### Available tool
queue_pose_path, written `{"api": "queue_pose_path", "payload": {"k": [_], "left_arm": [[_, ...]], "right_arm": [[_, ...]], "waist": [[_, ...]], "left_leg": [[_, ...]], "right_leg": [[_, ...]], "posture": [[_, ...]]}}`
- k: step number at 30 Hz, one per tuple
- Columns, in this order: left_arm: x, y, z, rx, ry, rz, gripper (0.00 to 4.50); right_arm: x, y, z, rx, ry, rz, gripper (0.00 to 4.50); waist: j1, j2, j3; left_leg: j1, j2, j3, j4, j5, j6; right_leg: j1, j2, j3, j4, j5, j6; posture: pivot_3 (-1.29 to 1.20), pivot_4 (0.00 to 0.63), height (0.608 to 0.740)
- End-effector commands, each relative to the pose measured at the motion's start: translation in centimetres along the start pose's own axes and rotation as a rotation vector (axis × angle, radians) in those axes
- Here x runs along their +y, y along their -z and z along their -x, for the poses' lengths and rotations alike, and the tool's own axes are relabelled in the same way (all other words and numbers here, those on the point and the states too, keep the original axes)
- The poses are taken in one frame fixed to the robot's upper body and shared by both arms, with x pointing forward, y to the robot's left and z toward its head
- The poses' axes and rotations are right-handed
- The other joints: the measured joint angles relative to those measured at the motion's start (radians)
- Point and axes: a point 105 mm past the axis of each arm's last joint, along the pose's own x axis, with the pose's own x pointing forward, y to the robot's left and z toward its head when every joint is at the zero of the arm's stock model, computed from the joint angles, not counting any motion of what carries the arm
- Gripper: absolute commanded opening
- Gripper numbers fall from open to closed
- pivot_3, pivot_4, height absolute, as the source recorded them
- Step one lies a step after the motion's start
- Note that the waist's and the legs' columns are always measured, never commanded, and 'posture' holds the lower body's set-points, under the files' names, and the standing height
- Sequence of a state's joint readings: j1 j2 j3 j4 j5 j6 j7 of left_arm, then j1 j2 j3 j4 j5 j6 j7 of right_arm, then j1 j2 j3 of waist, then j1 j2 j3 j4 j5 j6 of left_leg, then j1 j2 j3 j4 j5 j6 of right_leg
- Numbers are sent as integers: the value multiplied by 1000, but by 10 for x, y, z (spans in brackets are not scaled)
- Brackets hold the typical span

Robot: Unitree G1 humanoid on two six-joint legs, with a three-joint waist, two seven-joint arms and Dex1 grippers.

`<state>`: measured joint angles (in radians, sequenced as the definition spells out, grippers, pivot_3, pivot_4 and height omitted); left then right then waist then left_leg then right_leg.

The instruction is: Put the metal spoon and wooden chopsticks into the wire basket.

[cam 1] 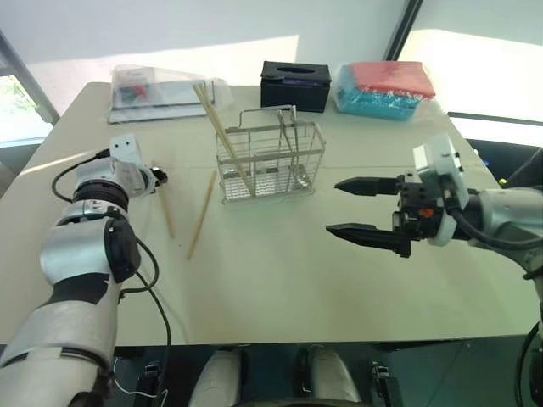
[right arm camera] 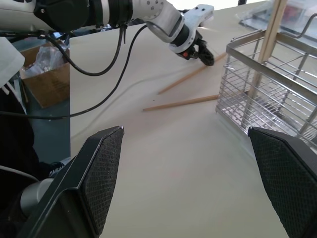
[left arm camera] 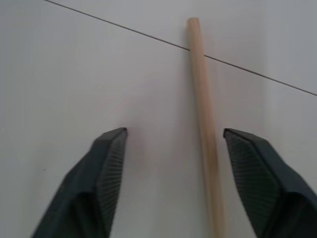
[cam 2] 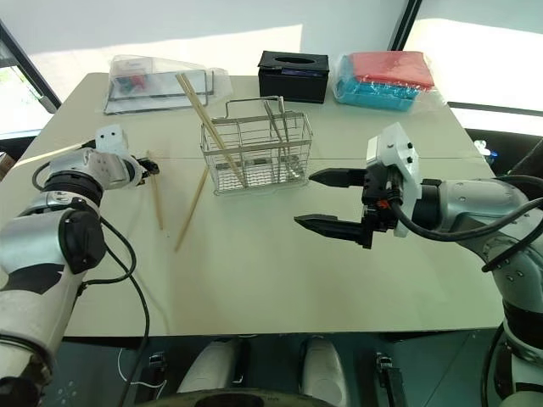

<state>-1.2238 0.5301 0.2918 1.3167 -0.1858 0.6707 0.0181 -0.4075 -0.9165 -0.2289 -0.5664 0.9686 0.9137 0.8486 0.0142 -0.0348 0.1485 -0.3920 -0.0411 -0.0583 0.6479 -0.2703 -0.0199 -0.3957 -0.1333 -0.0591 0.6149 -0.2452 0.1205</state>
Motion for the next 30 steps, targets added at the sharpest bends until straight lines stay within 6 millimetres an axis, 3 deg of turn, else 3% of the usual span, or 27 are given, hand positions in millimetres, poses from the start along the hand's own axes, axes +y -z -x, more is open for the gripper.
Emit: {"api": "queue_pose_path", "payload": {"k": [1,4,10,13,19,23,26,28,30], "left_arm": [[3,1,0,11,-3,16,1556],[5,1,0,12,-17,32,37],[8,-2,2,3,-30,63,37],[10,-14,5,-44,-22,115,37],[-6,-89,40,-321,153,120,37],[-19,-151,88,-582,298,114,37],[-31,-198,147,-878,436,112,37],[-47,-218,192,-1066,587,127,37],[-66,-224,229,-1193,732,137,37]], "right_arm": [[1,-12,4,-36,13,49,4173],[1,-12,4,-40,14,47,4173],[0,-9,3,-37,16,45,4173],[0,-8,4,-35,20,44,4173],[-2,-9,5,-44,36,31,4173],[1,-8,4,-52,42,8,4173],[3,-6,3,-47,43,1,4173],[2,-7,4,-51,51,-9,4173],[1,-7,3,-54,62,-17,4173]], "waist": [[2,0,0],[6,0,0],[2,0,0],[1,0,0],[2,-2,1],[1,-3,2],[0,-3,2],[0,-2,2],[1,-3,2]], "left_leg": [[0,0,0,0,0,0],[0,-1,0,0,0,0],[0,-1,0,0,0,0],[0,-1,0,0,0,0],[-1,0,0,0,0,0],[-1,0,-1,0,0,0],[-1,0,0,0,0,0],[-1,0,0,0,0,0],[-1,0,0,0,1,-3]], "right_leg": [[0,0,0,0,0,0],[1,0,-1,0,0,0],[1,0,-1,0,0,0],[1,0,-1,0,0,0],[0,0,-1,0,0,0],[0,0,-2,-1,0,0],[0,-1,-2,-1,0,0],[0,-1,-1,-2,0,0],[0,-1,-1,-2,0,0]], "posture": [[0,150,667],[0,150,667],[0,150,667],[0,150,667],[0,150,667],[0,150,667],[0,150,667],[0,150,667],[0,150,667]]}}
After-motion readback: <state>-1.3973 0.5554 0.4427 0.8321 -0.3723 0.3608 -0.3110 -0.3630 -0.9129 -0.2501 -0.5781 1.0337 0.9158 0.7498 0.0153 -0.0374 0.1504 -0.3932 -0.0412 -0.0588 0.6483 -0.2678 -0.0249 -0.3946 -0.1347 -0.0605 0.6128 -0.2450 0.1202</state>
